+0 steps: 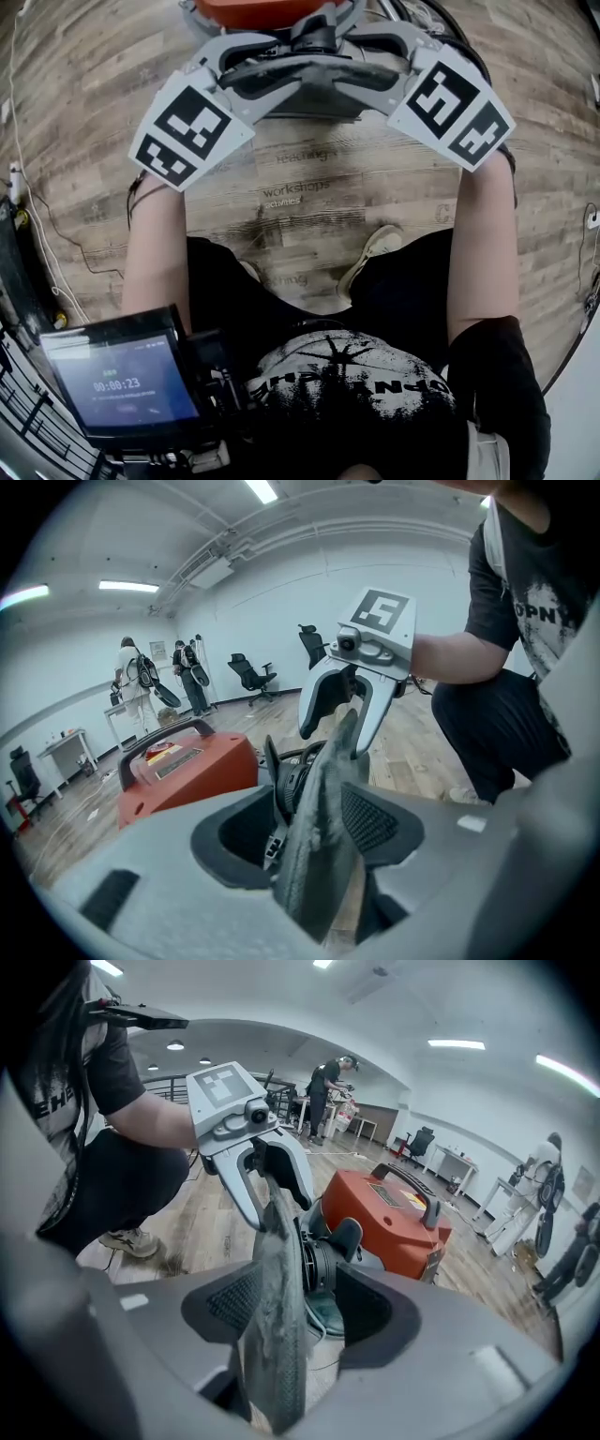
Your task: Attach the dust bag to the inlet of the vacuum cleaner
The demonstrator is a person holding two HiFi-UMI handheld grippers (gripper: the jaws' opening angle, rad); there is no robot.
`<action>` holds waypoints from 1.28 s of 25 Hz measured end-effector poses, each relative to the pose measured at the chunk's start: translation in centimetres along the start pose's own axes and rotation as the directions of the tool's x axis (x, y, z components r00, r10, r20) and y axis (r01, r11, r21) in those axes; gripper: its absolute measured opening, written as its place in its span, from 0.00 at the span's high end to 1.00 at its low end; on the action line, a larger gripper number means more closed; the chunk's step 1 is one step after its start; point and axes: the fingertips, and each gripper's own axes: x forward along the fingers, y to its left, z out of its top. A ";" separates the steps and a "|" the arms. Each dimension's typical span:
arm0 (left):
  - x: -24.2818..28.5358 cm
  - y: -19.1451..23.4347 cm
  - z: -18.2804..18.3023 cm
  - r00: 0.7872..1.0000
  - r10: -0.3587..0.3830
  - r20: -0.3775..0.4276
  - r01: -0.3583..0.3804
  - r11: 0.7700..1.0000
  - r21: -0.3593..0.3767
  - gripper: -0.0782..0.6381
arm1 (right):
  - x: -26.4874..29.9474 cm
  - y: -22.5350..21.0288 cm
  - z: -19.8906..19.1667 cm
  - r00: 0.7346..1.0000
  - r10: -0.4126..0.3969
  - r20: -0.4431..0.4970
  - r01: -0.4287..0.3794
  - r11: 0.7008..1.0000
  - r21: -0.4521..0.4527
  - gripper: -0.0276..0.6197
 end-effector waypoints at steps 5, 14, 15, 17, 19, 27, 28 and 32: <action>-0.1 -0.1 0.4 1.000 0.006 0.030 -0.006 1.000 0.000 0.53 | 0.2 0.3 0.7 0.998 0.014 0.054 -0.014 1.000 0.002 0.53; -3.9 1.4 3.2 0.955 0.056 0.293 -0.026 0.994 -0.106 0.74 | -2.9 -0.5 5.1 0.937 0.049 0.346 -0.046 0.999 -0.017 0.76; -4.6 1.6 3.5 0.941 0.081 0.328 -0.043 0.992 -0.121 0.79 | -3.3 -0.4 5.9 0.917 0.050 0.397 -0.046 0.999 -0.019 0.82; -5.7 1.7 4.2 0.909 0.124 0.398 -0.070 0.987 -0.147 0.89 | -4.0 -0.3 7.1 0.880 0.040 0.474 -0.041 0.999 -0.008 0.95; -6.9 1.8 4.1 0.890 0.162 0.425 -0.097 0.980 -0.171 0.89 | -4.5 -0.1 8.0 0.849 0.040 0.527 -0.047 0.999 0.000 0.95; -15.3 3.9 3.1 0.858 0.327 0.397 -0.217 0.930 -0.297 0.89 | -9.6 -2.4 11.7 0.744 -0.007 0.668 -0.074 0.993 0.094 0.95; -17.2 4.1 3.3 0.857 0.342 0.386 -0.223 0.920 -0.321 0.89 | -10.9 -2.9 12.2 0.734 -0.022 0.678 -0.084 0.989 0.123 0.95; -24.5 3.6 3.1 0.873 0.387 0.296 -0.235 0.867 -0.440 0.89 | -15.3 -2.6 13.2 0.717 -0.048 0.695 -0.175 0.954 0.246 0.95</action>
